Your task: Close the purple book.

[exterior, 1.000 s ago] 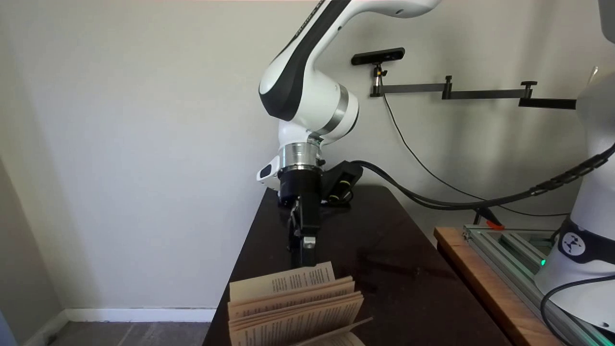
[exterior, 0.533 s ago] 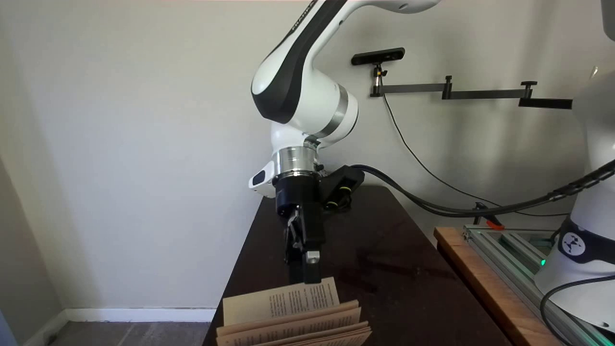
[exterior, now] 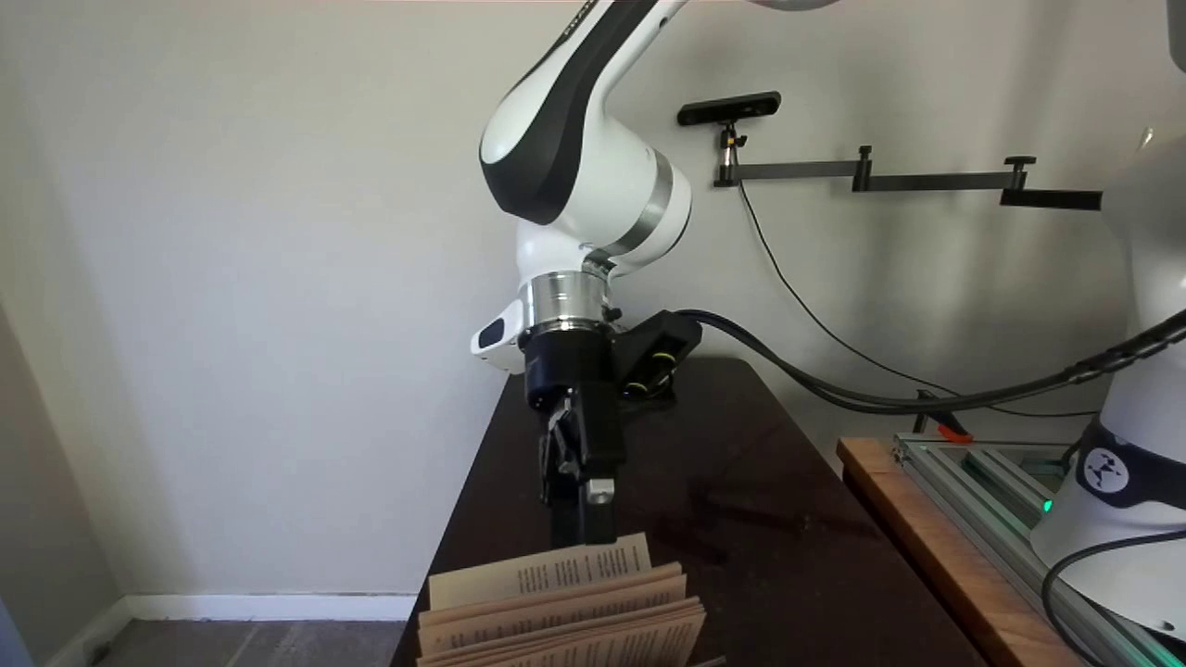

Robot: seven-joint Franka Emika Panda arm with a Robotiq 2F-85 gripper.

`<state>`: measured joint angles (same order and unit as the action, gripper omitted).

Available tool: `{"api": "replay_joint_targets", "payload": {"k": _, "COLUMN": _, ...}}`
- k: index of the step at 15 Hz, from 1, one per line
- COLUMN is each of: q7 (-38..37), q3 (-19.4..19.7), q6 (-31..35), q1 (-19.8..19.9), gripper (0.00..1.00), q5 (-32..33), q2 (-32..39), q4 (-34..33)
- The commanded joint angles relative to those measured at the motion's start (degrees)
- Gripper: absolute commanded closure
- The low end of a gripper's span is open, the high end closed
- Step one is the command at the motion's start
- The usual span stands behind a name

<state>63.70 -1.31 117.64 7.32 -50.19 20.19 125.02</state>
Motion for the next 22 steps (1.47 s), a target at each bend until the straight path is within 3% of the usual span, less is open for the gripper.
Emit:
{"api": "replay_joint_targets", "payload": {"k": 1, "q7": -1.44, "q3": 0.06, "q6": -1.15, "q1": -1.56, "gripper": 0.0, "q5": 2.13, "q2": -1.32, "q4": -0.11}}
{"api": "replay_joint_targets", "payload": {"k": 10, "q7": -2.8, "q3": -1.41, "q6": 0.17, "q1": -5.38, "gripper": 0.0, "q5": 5.73, "q2": -1.09, "q4": -0.83}}
{"api": "replay_joint_targets", "payload": {"k": 22, "q7": -5.81, "q3": -5.22, "q6": 7.08, "q1": -9.5, "gripper": 0.0, "q5": 16.59, "q2": 1.02, "q4": 0.05}}
